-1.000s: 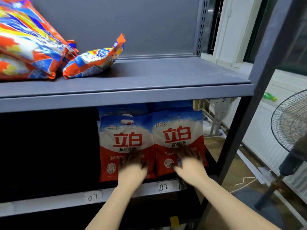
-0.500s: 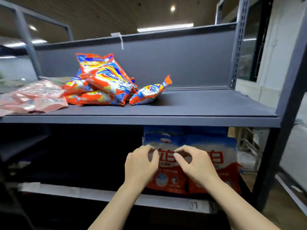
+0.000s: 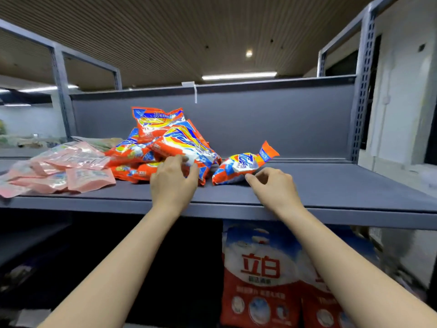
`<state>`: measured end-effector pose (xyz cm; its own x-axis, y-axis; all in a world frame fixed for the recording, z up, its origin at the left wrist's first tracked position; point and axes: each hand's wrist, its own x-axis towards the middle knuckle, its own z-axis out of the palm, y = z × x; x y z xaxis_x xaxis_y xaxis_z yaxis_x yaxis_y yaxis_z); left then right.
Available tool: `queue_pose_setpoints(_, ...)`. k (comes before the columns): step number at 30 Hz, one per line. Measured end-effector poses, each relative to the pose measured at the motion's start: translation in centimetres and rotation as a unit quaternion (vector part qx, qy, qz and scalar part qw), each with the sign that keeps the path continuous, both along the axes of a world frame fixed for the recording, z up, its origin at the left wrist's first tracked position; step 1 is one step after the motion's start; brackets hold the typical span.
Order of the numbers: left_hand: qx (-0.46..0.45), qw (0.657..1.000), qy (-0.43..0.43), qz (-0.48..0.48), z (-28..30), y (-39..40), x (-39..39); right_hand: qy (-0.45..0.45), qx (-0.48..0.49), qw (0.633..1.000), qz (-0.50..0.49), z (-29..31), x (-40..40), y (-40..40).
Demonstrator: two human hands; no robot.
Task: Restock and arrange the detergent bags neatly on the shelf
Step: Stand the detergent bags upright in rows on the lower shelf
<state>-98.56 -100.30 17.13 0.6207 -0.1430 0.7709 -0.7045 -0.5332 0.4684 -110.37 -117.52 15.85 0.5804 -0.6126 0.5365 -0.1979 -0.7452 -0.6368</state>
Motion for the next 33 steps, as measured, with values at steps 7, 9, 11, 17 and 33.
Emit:
queue_pose_setpoints(7, 0.063, 0.997, 0.01, 0.044, 4.5, -0.2, 10.9, 0.081, 0.173, 0.979, -0.066, 1.4, 7.6, -2.0)
queue_pose_setpoints(9, 0.101, 0.993, 0.054, 0.033, 5.5, -0.5, 13.5, 0.082, 0.205, 0.971, -0.089, 1.5, 9.0, -2.2)
queue_pose_setpoints(11, 0.125, 0.989, 0.075, 0.001, 6.0, -0.8, 15.4, 0.077, 0.212, 0.967, -0.121, 1.4, 10.0, -2.5)
queue_pose_setpoints(17, 0.133, 0.986, 0.097, -0.013, 6.8, -0.9, 17.5, 0.002, 0.198, 0.964, -0.177, 1.1, 10.7, -2.2)
queue_pose_setpoints(33, -0.164, 0.885, 0.301, -0.316, 7.3, 0.6, 15.2, -0.243, 0.014, 0.95, -0.195, 4.3, 6.5, 3.3)
